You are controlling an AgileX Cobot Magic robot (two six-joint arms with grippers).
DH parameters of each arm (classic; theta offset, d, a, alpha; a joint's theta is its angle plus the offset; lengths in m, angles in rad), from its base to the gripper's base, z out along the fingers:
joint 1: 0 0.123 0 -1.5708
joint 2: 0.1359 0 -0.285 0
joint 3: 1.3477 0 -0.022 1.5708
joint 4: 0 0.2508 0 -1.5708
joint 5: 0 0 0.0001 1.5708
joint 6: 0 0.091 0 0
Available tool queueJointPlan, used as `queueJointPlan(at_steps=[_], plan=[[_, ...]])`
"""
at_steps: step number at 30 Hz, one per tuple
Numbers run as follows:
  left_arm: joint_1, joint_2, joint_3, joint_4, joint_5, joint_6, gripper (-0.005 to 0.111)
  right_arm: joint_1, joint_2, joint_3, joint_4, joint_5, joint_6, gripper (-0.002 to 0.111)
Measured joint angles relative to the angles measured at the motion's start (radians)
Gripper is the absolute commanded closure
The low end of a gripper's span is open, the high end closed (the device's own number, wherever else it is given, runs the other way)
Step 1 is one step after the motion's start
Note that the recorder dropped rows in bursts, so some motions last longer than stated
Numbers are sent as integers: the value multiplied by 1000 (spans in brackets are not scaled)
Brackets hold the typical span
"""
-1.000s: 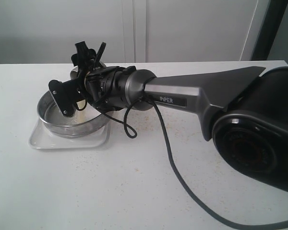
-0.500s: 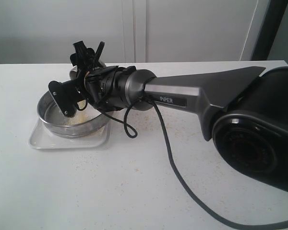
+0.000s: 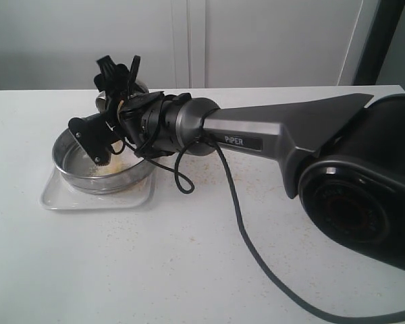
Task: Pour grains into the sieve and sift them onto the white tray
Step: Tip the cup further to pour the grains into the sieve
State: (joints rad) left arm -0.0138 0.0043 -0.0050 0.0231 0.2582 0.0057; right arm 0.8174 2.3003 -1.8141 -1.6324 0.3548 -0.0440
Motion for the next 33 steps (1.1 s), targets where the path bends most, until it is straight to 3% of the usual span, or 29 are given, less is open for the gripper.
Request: queueJointPlan(at_steps=[33], plan=[[0,0,0,0,0,0,107,0,0,-4,-98,69,-68,108]])
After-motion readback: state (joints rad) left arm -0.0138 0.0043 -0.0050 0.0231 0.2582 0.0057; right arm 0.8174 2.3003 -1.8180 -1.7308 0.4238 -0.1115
